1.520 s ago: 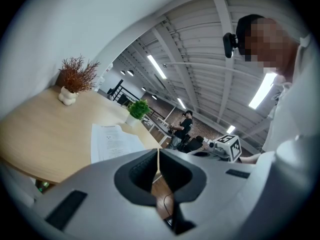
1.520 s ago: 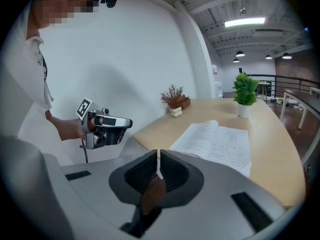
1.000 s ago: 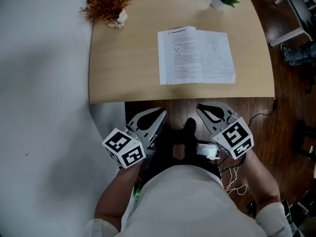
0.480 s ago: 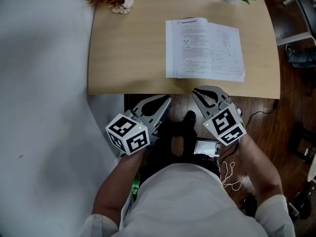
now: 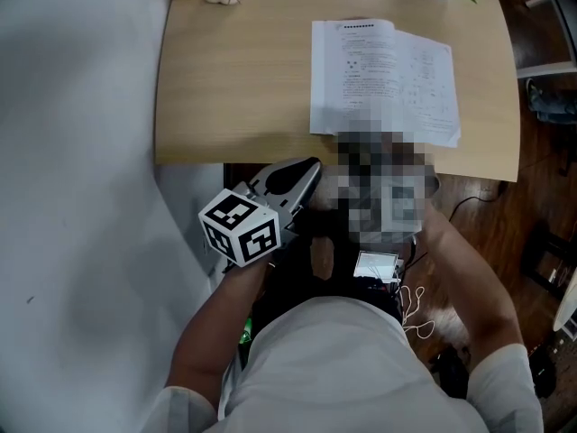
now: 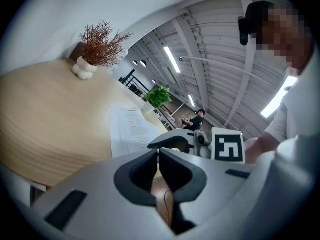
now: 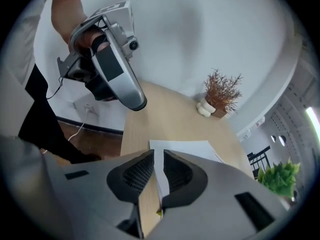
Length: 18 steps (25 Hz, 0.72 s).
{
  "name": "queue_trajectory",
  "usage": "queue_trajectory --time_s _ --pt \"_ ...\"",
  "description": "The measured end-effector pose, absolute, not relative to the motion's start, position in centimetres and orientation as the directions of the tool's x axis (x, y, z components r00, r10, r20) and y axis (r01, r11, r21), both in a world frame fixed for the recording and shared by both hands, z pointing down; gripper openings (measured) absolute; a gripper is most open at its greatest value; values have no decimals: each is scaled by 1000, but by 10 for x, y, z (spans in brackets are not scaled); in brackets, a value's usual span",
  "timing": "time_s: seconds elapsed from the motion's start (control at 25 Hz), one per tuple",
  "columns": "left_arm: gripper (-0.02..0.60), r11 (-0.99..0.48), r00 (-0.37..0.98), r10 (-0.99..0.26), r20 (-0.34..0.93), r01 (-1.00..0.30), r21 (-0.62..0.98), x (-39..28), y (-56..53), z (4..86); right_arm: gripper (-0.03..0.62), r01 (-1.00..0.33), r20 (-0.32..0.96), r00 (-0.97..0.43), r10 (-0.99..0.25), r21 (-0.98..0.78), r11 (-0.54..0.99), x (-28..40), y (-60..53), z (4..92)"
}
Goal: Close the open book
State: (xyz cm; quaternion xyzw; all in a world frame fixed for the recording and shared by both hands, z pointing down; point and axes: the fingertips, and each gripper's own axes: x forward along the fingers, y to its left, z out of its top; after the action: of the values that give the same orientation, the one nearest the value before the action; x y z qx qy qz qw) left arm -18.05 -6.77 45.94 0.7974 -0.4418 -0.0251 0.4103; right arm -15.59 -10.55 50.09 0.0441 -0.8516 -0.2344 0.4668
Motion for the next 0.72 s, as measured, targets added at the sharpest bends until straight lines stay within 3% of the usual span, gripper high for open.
queue_trajectory --time_s 0.4,0.72 --pt "-2 -249 606 -727 323 -671 698 -190 -72 476 38 270 817 -481 -319 484 832 -169 -108 541" --pt "-2 -249 614 -723 318 -661 708 -192 -70 479 38 271 825 -448 -344 492 828 -170 -113 551"
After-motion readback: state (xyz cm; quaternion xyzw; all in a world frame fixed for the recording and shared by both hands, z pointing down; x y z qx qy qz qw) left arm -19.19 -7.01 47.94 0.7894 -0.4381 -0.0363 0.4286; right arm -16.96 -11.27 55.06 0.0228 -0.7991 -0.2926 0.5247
